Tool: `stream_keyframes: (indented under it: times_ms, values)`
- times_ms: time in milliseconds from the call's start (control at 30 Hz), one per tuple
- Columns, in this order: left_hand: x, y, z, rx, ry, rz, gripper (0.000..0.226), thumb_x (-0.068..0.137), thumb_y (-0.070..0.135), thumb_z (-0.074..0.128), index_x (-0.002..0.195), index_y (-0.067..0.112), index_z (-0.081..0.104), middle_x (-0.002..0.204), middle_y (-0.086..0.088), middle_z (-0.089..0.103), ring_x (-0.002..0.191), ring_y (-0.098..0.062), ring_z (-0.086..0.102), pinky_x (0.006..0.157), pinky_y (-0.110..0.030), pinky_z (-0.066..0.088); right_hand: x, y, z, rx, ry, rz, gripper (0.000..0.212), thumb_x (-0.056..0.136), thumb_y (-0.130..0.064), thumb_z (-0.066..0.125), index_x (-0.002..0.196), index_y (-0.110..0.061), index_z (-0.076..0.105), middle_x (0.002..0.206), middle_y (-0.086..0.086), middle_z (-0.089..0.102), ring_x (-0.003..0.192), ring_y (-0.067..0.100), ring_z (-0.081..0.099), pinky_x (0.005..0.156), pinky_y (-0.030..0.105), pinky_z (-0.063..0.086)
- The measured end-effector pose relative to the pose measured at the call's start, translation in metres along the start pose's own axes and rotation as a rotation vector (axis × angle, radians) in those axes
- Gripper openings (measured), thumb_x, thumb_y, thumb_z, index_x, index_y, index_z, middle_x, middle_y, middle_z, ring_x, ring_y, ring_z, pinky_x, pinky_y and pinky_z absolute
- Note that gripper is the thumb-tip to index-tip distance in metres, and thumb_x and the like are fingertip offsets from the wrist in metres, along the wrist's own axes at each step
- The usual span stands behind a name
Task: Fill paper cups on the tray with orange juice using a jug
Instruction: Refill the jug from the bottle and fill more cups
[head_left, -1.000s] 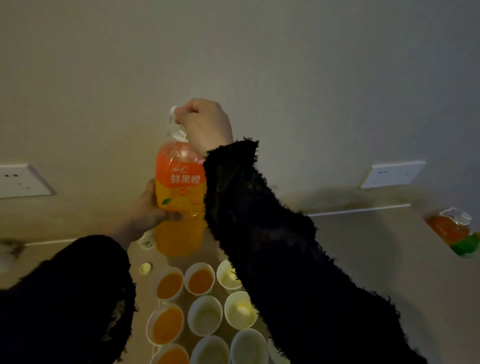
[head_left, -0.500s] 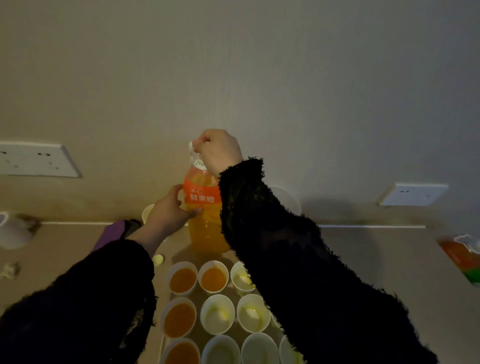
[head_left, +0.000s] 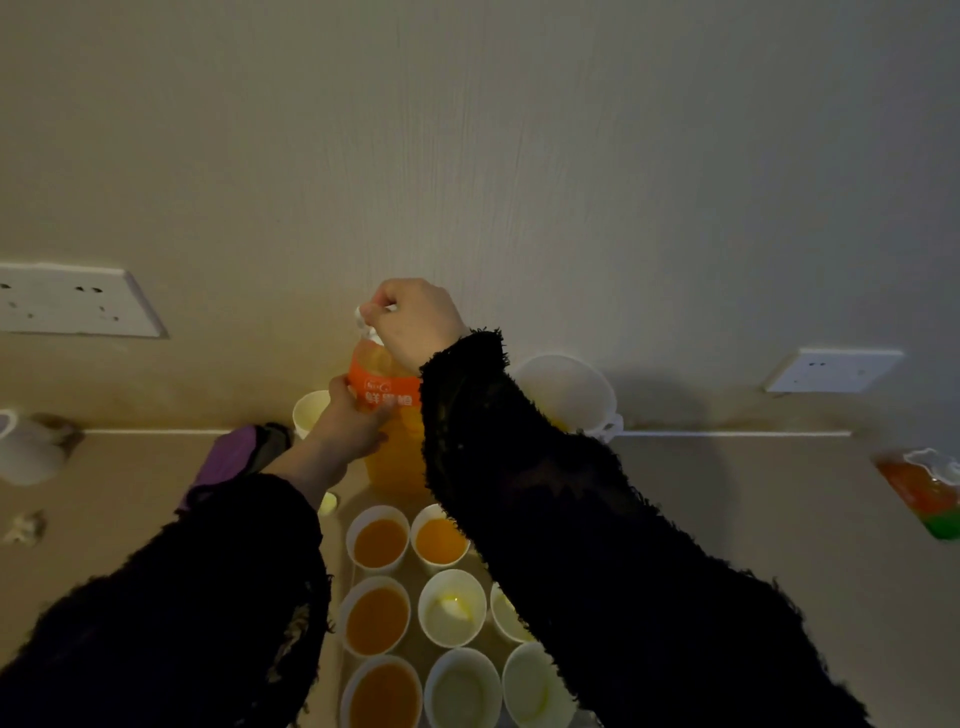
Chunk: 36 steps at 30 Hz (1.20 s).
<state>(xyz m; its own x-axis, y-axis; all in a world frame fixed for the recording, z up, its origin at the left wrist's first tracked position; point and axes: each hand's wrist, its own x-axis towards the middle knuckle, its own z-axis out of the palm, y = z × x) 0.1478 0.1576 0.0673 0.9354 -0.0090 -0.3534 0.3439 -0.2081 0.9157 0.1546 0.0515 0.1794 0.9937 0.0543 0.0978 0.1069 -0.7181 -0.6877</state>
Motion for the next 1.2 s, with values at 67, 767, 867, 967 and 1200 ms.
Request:
stream_keyframes:
  times_ms: [67,767,867,967,1200]
  values:
    - [0.001,0.001,0.001,-0.011,-0.007,-0.002,0.066,0.091,0.030,0.060,0.140,0.016,0.018,0.099,-0.004,0.052,0.076,-0.022,0.056,0.058,-0.032,0.047,0.001,0.002,-0.002,-0.053,-0.021,-0.009,0.023,0.094,-0.030,0.053,0.093,-0.013,0.067,0.103,0.005,0.067,0.097,0.021,0.059,0.086,0.036,0.049]
    - [-0.072,-0.006,0.041,-0.067,0.357,-0.015,0.063,0.096,0.027,0.054,0.147,0.011,0.021,0.144,-0.015,0.040,0.124,-0.036,0.042,0.090,-0.042,0.037,-0.069,0.162,-0.098,0.007,0.272,0.300,0.040,0.097,-0.031,0.049,0.129,-0.007,0.055,0.133,0.010,0.056,0.122,0.024,0.051,0.102,0.029,0.036]
    - [-0.095,-0.013,0.058,-0.073,0.367,-0.032,0.054,0.098,0.026,0.051,0.145,0.011,0.028,0.142,-0.008,0.041,0.128,-0.032,0.041,0.089,-0.039,0.034,-0.073,0.221,-0.101,-0.059,0.207,0.454,0.043,0.096,-0.039,0.042,0.117,-0.006,0.060,0.126,0.015,0.059,0.113,0.029,0.056,0.095,0.034,0.041]
    - [-0.115,-0.025,0.073,-0.114,0.328,-0.081,0.057,0.098,0.028,0.050,0.147,0.012,0.027,0.148,-0.011,0.036,0.133,-0.032,0.036,0.093,-0.040,0.032,-0.075,0.253,-0.094,-0.107,-0.005,0.461,0.056,0.095,-0.055,0.025,0.100,-0.012,0.061,0.107,0.014,0.064,0.101,0.031,0.060,0.088,0.038,0.046]
    - [-0.146,-0.043,0.067,-0.157,0.306,-0.109,0.037,0.094,0.030,0.055,0.127,0.016,0.051,0.132,-0.012,0.052,0.124,-0.031,0.045,0.102,-0.045,0.035,-0.080,0.273,-0.066,0.311,-0.033,0.417,0.055,0.097,-0.053,0.034,0.130,-0.014,0.053,0.121,0.008,0.062,0.100,0.021,0.057,0.083,0.028,0.037]
